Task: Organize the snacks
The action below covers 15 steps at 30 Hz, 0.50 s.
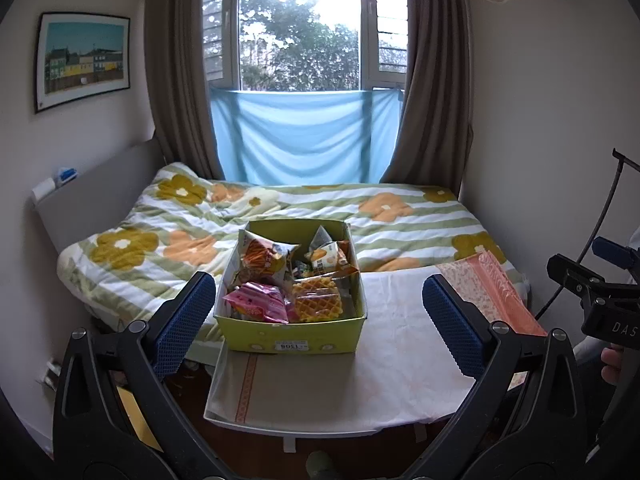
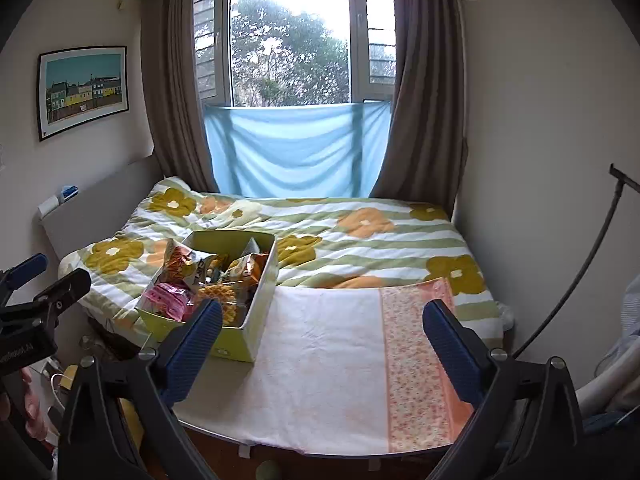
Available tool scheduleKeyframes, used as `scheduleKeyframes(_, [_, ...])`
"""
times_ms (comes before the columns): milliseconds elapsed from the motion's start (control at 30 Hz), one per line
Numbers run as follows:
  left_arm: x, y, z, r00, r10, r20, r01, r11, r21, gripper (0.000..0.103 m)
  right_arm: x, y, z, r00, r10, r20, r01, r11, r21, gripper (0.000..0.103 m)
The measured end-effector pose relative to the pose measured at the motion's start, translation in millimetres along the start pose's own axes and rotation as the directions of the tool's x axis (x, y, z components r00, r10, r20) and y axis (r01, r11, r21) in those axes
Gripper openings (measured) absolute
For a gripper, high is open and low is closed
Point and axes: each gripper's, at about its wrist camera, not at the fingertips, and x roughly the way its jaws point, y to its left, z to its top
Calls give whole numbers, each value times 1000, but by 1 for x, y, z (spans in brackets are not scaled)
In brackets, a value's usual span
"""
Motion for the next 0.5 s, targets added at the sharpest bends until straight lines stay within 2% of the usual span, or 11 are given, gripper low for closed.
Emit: scheduleKeyframes(500, [-7, -10, 1, 1000, -4, 12, 4, 1000, 10, 103, -9, -9, -6, 1000, -18, 10, 17, 1000, 13, 100])
